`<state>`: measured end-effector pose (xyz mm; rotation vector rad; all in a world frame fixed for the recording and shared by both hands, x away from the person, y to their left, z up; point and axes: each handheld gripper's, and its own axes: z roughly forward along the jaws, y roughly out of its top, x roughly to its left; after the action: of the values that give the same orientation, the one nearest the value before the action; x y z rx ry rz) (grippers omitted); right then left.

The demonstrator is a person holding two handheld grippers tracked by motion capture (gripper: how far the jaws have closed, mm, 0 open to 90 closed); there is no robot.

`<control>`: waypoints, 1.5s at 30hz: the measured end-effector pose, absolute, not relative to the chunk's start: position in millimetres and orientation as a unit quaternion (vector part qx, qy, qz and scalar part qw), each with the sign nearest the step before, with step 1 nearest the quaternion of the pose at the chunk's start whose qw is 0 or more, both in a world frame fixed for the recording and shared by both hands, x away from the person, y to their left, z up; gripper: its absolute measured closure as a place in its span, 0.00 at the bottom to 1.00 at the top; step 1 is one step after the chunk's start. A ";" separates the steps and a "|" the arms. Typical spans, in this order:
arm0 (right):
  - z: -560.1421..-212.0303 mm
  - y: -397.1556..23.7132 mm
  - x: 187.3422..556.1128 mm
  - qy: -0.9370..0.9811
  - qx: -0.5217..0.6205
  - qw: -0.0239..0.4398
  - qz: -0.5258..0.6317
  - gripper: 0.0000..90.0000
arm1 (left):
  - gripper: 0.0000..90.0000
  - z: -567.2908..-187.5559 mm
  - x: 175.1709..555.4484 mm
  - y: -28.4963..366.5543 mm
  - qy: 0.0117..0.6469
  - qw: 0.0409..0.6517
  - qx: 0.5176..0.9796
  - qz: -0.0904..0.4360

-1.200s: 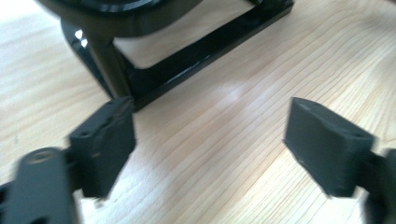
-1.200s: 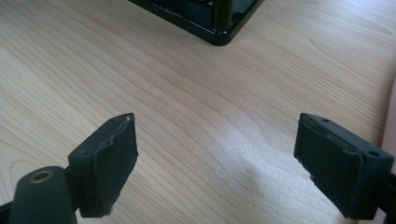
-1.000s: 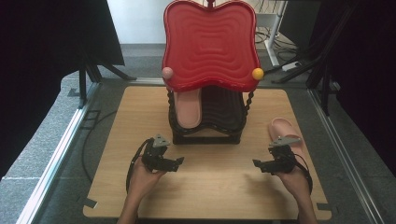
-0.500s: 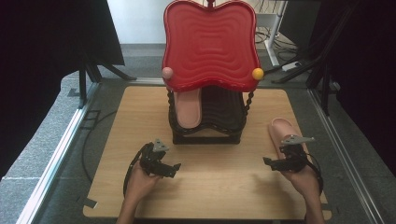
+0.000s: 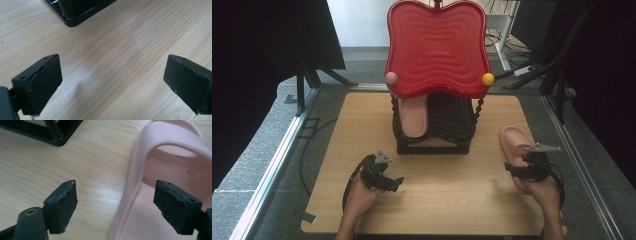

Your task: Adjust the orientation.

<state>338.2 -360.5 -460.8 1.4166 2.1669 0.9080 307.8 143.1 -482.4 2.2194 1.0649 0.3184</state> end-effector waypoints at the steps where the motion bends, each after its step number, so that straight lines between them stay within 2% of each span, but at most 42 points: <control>1: -461.4 -361.4 339.9 0.771 0.511 0.199 0.325 0.25 | 0.02 -482.7 307.7 143.5 0.408 0.325 0.845 0.120; 6: -463.8 -364.3 348.2 0.757 0.525 0.208 0.329 0.33 | 0.02 -484.6 308.4 145.6 0.405 0.325 0.848 0.111; 17: -473.0 -364.0 376.8 0.753 0.534 0.208 0.324 0.58 | 0.02 -482.1 306.2 149.5 0.401 0.332 0.848 0.103; 22: -476.8 -362.4 386.1 0.754 0.535 0.205 0.323 0.64 | 0.02 -482.1 306.3 152.1 0.404 0.334 0.846 0.099; 27: -481.8 -363.0 396.1 0.752 0.543 0.215 0.305 0.74 | 0.02 -484.1 306.5 151.4 0.403 0.332 0.848 0.095; 28: -482.5 -363.9 397.5 0.753 0.542 0.211 0.307 0.82 | 0.02 -484.6 306.4 151.4 0.402 0.332 0.848 0.095; 30: -480.3 -362.0 395.8 0.755 0.537 0.215 0.309 0.89 | 0.02 -485.4 306.3 151.5 0.403 0.332 0.848 0.093; 38: -473.4 -362.9 386.1 0.760 0.517 0.231 0.319 0.92 | 0.02 -485.1 305.2 153.9 0.403 0.332 0.848 0.094; 45: -457.1 -358.0 363.6 0.784 0.463 0.235 0.341 0.92 | 0.02 -480.0 303.0 164.0 0.413 0.340 0.839 0.102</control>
<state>363.6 -358.0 -457.1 1.2695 2.1505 0.9352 303.0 164.0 -480.0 2.1833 1.0760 0.2642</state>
